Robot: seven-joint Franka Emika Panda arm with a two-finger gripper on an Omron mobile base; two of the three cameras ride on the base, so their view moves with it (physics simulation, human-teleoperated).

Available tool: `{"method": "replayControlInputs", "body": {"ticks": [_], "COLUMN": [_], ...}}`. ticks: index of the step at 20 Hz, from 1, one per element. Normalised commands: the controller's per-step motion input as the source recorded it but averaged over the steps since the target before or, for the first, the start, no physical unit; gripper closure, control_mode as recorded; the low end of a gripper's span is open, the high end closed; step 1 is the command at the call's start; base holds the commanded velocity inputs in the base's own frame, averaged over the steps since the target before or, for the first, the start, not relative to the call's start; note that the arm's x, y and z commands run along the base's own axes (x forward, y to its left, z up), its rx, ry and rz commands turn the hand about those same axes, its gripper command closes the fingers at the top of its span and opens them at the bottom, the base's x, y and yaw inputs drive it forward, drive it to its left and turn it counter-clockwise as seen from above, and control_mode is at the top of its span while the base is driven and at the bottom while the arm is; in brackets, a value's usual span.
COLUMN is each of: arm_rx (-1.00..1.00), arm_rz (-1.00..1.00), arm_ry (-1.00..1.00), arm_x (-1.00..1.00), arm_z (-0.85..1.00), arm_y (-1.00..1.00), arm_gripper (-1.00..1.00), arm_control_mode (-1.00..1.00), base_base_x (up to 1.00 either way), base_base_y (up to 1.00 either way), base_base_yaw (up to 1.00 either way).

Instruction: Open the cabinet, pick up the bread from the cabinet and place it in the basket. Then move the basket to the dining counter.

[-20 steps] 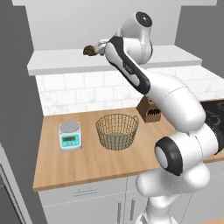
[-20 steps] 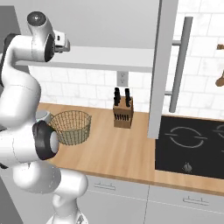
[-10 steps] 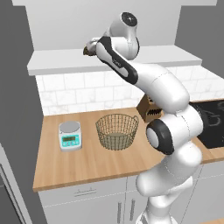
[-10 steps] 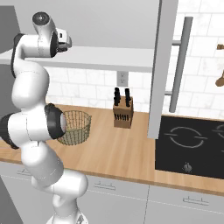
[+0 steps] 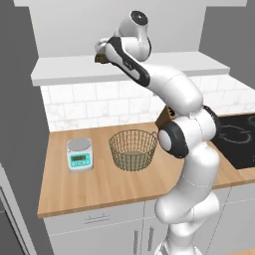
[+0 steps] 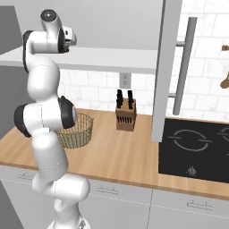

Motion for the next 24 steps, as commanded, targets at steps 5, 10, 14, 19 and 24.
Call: {"method": "replayControlInputs", "body": {"ticks": [5, 10, 14, 19, 24], "arm_rx": [0.0, 0.0, 0.0, 0.0, 0.0], "arm_rz": [0.02, 0.05, 0.03, 0.03, 0.05], "arm_ry": [0.0, 0.0, 0.0, 0.01, 0.01], "arm_x": [0.62, 0.59, 0.22, 0.21, 0.02], "arm_z": [-0.1, 0.0, -0.05, -0.29, -0.49], "arm_y": [0.28, 0.24, 0.14, 0.15, 0.0], "arm_gripper": [-1.0, -1.0, -1.0, -1.0, -1.0], "arm_control_mode": [-1.0, -1.0, -1.0, -1.0, -1.0], "base_base_x": [0.0, 0.0, 0.0, 0.0, 0.0], "base_base_y": [0.0, 0.0, 0.0, 0.0, 0.0], "base_base_yaw": [0.0, 0.0, 0.0, 0.0, 0.0]}}
